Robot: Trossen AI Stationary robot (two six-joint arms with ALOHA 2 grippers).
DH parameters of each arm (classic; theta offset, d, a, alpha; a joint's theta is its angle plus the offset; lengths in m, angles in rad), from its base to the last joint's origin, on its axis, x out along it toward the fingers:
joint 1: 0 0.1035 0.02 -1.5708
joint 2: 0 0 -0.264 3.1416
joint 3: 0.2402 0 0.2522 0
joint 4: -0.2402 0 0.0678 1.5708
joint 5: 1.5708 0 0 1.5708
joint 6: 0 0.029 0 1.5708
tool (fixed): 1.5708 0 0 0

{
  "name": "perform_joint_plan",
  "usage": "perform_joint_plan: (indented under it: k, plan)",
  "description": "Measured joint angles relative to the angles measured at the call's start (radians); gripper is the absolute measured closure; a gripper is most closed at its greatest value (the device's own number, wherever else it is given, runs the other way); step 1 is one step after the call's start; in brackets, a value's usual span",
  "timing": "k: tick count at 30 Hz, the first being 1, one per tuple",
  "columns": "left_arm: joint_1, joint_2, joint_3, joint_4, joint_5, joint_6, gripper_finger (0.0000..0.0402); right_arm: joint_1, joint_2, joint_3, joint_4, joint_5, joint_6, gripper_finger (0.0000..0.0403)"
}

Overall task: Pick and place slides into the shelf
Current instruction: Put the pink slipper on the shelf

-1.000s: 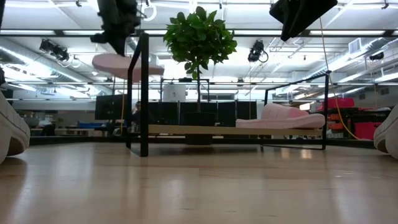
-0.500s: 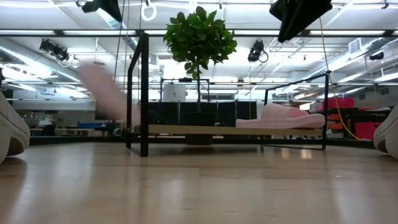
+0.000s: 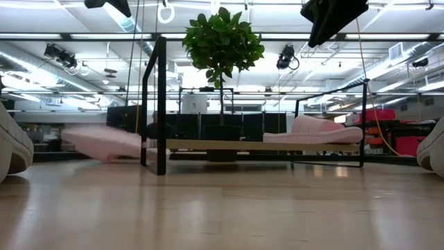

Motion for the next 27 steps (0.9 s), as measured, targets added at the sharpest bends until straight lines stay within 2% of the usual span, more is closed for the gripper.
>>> perform_joint_plan:
  k: [8, 10, 13, 18, 22, 27]
  plan:
    - [-0.053, 0.036, -0.001, -0.036, -0.017, 0.012, 0.0364, 0.000, 0.000, 0.000, 0.000, -0.002, 0.012, 0.0290]
    - [-0.090, 0.044, -0.040, -0.029, -0.030, 0.002, 0.0355, 0.000, 0.000, 0.000, 0.000, -0.002, 0.014, 0.0290]
    - [-0.131, 0.045, -0.165, -0.034, -0.039, -0.003, 0.0336, 0.000, 0.000, 0.000, 0.000, -0.002, 0.021, 0.0290]
    - [-0.161, 0.047, -0.446, -0.036, -0.159, 0.063, 0.0281, 0.000, 0.000, 0.000, 0.000, -0.002, 0.021, 0.0290]
    - [-0.160, 0.046, -0.630, 0.025, -0.167, 0.109, 0.0228, 0.000, 0.000, 0.000, 0.000, -0.002, 0.021, 0.0290]
    - [-0.168, 0.046, -0.779, 0.083, -0.167, 0.113, 0.0175, 0.000, 0.000, 0.000, 0.000, -0.002, 0.014, 0.0290]
